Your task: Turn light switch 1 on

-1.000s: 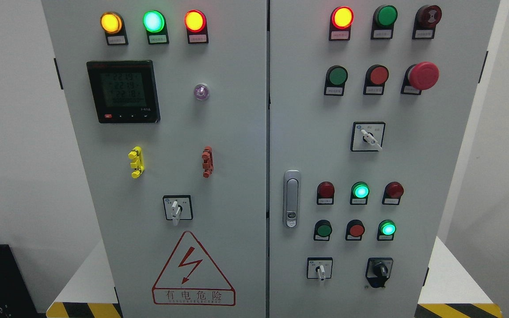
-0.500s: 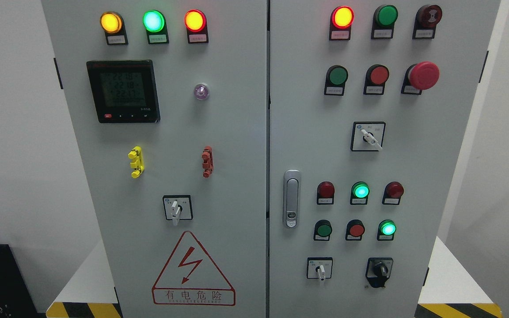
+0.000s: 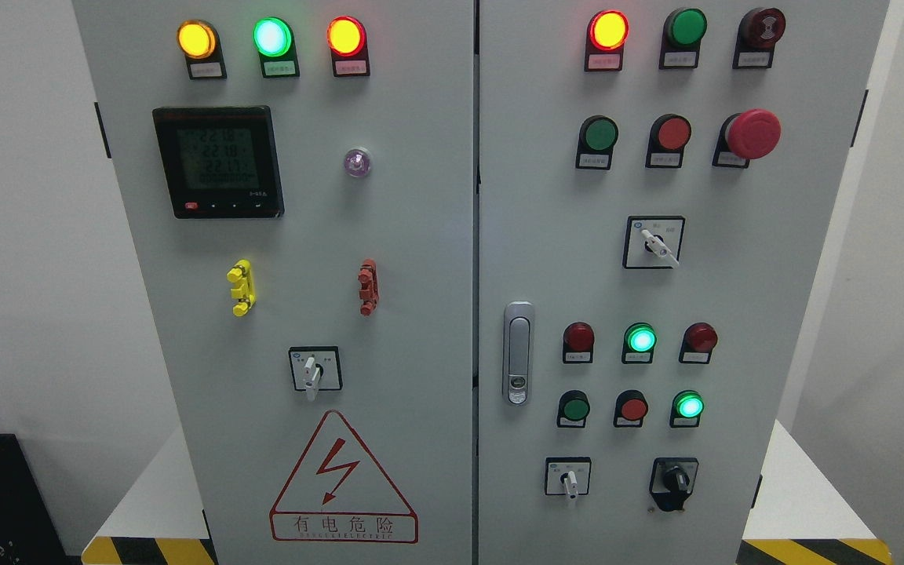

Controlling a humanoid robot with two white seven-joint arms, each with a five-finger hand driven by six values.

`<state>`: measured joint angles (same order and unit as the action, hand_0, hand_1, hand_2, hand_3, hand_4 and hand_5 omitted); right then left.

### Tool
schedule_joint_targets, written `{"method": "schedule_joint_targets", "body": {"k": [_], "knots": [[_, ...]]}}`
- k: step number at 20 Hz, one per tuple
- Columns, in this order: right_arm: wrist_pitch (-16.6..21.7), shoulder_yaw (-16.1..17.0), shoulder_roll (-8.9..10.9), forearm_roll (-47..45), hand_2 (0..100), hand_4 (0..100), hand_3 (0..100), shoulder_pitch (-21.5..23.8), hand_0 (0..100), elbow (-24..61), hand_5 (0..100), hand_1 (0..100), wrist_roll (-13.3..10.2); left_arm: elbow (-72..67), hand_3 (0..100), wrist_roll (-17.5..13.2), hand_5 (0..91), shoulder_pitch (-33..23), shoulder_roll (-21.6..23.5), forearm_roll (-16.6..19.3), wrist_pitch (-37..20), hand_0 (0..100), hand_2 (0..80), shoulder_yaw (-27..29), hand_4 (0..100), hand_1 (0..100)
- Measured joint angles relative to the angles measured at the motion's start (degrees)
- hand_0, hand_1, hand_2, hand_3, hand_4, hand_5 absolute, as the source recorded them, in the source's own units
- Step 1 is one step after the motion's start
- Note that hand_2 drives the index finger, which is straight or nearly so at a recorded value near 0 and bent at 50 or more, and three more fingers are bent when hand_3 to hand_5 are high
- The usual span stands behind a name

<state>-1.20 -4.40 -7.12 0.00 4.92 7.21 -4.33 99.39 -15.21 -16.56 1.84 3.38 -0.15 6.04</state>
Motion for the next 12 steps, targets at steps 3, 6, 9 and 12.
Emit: {"method": "schedule_joint_targets", "body": {"k": [3,6,9,12], "knots": [[0.00,0.00,0.00,0.00,0,0,0,0.00,0,0.00,0,0,0.00,4.36,48,4.17,36.5,1.66,-0.04,-1.44,0.23,16,19.9,0.22,65,59],[0.00,0.00,0.00,0.00,0,0,0,0.00,0,0.00,0,0,0.00,7.57,62,7.01,54.7,3.17,-0.45,-2.24,0.35,13,28.5,0.15,77,67],[0.00,0.00,0.00,0.00,0,0,0,0.00,0,0.00,0,0,0.00,10.10,69,8.96,64.3,5.03,-0.79,-2.71,0.46,12,35.8,-0.20,82,70],[0.00,0.00,0.00,0.00,0,0,0,0.00,0,0.00,0,0,0.00,12.05,73,11.03,65.9,7.40,-1.05,-2.98,0.73,11,40.5,-0.94,82,71]]}}
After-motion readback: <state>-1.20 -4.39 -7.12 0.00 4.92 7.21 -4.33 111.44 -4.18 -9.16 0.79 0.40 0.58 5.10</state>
